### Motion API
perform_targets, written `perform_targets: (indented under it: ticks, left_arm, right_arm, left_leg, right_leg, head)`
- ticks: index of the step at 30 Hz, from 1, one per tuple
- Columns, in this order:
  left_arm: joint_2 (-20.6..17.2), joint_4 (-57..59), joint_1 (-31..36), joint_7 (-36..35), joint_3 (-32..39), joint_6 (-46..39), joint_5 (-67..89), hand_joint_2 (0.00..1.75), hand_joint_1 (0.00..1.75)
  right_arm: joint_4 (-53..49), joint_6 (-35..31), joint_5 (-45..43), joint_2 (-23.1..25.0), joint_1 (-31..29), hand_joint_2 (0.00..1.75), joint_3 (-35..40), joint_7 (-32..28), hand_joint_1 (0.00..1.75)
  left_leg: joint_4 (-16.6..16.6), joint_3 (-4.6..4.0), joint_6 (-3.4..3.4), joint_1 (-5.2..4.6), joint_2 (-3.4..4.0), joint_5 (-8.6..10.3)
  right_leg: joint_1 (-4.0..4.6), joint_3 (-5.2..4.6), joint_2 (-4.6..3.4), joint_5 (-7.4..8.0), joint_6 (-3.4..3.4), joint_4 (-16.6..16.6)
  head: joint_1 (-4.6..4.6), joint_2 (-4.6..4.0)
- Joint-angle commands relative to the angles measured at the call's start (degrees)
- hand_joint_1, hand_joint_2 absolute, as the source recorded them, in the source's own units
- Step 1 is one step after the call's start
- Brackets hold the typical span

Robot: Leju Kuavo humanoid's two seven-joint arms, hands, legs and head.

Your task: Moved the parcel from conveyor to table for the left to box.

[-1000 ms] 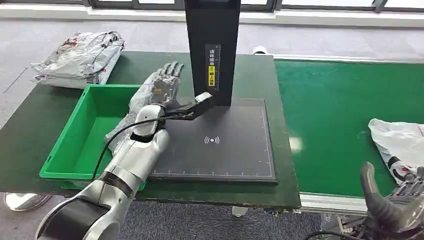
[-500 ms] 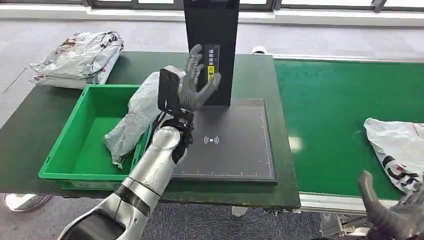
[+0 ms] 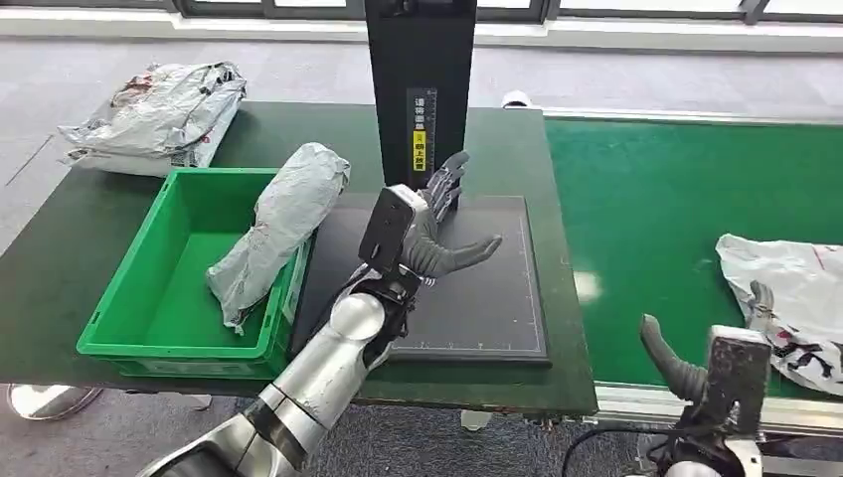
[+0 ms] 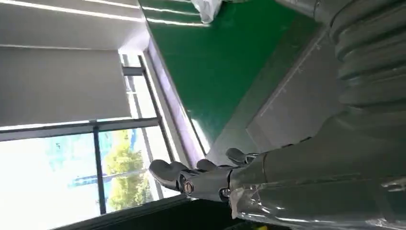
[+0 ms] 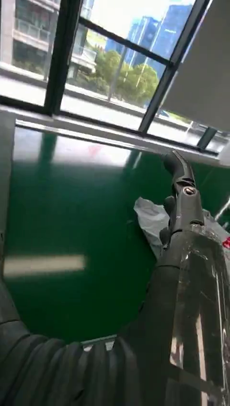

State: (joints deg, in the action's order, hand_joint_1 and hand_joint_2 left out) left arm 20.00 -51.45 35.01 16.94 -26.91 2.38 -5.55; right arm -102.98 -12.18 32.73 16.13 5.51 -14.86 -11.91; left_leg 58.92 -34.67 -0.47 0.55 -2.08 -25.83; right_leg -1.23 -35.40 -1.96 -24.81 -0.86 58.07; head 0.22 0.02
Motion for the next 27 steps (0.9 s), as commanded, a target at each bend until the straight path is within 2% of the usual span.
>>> perform_targets:
  ticks: [1,5,10,15,20,22,27]
  left_arm:
    - [-2.6,13.5,0.4,-1.1,-1.7,-4.3,1.4,1.75,0.0]
    - [-3.3,14.6,-0.1,-1.0,-1.6,-8.2,3.9,1.75,0.0]
    - [-3.4,14.6,-1.6,-1.8,-1.0,-8.8,4.9,1.75,0.0]
    - [-4.2,12.2,-3.6,-1.6,-0.6,-8.7,4.8,1.75,0.0]
    - [-4.4,11.5,-3.9,-1.6,-0.6,-8.6,4.7,1.75,0.0]
    - [-4.6,11.1,-4.2,-1.8,-0.4,-8.6,4.6,1.75,0.0]
    - [-6.0,9.5,-5.9,-1.7,-0.3,-8.8,4.0,1.75,0.0]
  right_arm:
    - [21.8,-5.5,11.9,-5.4,-10.1,1.75,-2.8,4.1,0.0]
    - [26.9,-9.7,23.1,-7.1,-11.9,1.75,-4.6,9.5,0.0]
    - [35.2,-13.1,35.5,-10.4,-14.2,1.75,-8.0,15.7,0.0]
    - [47.3,-14.3,38.2,-14.2,-17.6,1.75,-11.5,17.7,0.0]
    - [49.4,-15.3,38.1,-14.5,-18.2,1.75,-11.6,17.3,0.0]
    - [51.8,-14.7,39.7,-15.3,-19.1,1.75,-11.5,19.2,0.0]
    - [62.7,-17.3,41.6,-18.2,-23.3,1.75,-11.6,20.6,0.0]
  left_leg:
    - [-0.2,0.32,0.04,0.02,0.25,0.02]
    - [-0.2,0.33,0.03,0.02,0.28,0.0]
    - [-0.2,0.3,0.03,0.02,0.15,-0.01]
    - [-0.1,0.22,0.05,0.02,0.09,-0.01]
    - [-0.1,0.14,0.04,-0.02,0.15,-0.03]
    - [-0.2,0.27,0.04,-0.01,0.26,-0.01]
    - [-0.1,0.24,0.05,-0.01,0.22,-0.04]
  right_leg:
    - [0.07,0.31,-0.01,0.09,0.05,-0.3]
    - [0.06,0.31,-0.02,0.1,0.05,-0.3]
    - [0.06,0.31,0.03,0.06,0.04,-0.2]
    - [0.05,0.26,0.07,0.05,0.01,-0.2]
    - [0.0,0.16,0.02,0.04,0.03,-0.1]
    - [0.04,0.27,0.09,0.07,0.09,-0.3]
    - [0.02,0.23,-0.02,0.06,0.03,-0.2]
  head:
    - [0.0,0.0]
    - [0.0,0.0]
    - [0.0,-0.02]
    - [0.0,0.0]
    - [0.0,0.0]
    - [0.0,-0.02]
    - [0.0,0.0]
